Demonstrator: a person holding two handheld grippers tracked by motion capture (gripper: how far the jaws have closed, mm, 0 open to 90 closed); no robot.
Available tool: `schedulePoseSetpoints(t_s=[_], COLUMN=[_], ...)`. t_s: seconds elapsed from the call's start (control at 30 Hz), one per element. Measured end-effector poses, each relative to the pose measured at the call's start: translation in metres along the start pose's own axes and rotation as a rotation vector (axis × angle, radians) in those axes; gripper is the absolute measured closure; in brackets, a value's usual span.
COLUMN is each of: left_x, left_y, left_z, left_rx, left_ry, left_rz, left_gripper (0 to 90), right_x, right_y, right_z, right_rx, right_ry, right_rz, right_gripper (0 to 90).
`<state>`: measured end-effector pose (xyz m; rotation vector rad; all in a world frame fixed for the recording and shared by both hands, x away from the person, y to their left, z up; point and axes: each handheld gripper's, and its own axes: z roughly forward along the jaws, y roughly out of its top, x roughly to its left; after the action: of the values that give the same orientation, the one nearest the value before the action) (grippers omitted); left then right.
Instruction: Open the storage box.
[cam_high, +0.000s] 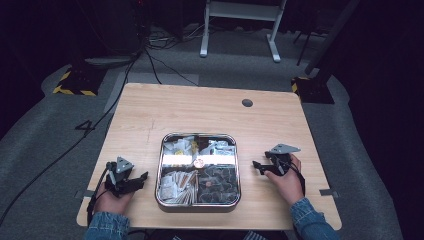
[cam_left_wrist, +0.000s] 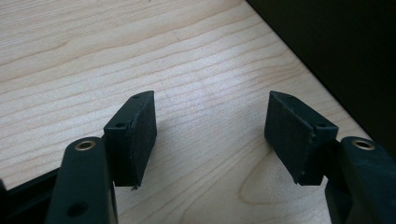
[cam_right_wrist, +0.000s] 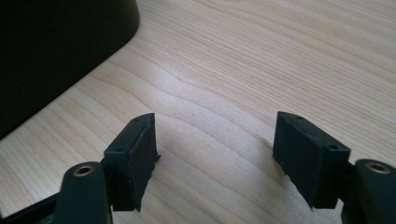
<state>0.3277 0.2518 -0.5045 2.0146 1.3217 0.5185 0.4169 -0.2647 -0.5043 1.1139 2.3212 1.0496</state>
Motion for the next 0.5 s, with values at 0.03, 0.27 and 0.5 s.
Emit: schedulePoseSetpoints(t_s=[0.03, 0.27, 0.5], left_x=[0.0, -0.0001, -0.0007], left_y=[0.0, 0.0, -0.0001], left_z=[0.0, -0.0001, -0.0002], left_rx=[0.0, 0.001, 0.002], left_ry=[0.0, -0.001, 0.002], left_rz=[0.0, 0.003, 0.006], left_gripper=[34.6, 34.5, 34.5], right_x=[0.0, 0.0008, -0.0005], right_y=[0.0, 0.0003, -0.0004], right_z=[0.0, 0.0005, -0.0015], right_rx=[0.0, 0.009, 0.006], right_ry=[0.0, 0.011, 0.012], right_rz=[0.0, -0.009, -0.003], right_gripper=[28.4, 24.3, 28.7])
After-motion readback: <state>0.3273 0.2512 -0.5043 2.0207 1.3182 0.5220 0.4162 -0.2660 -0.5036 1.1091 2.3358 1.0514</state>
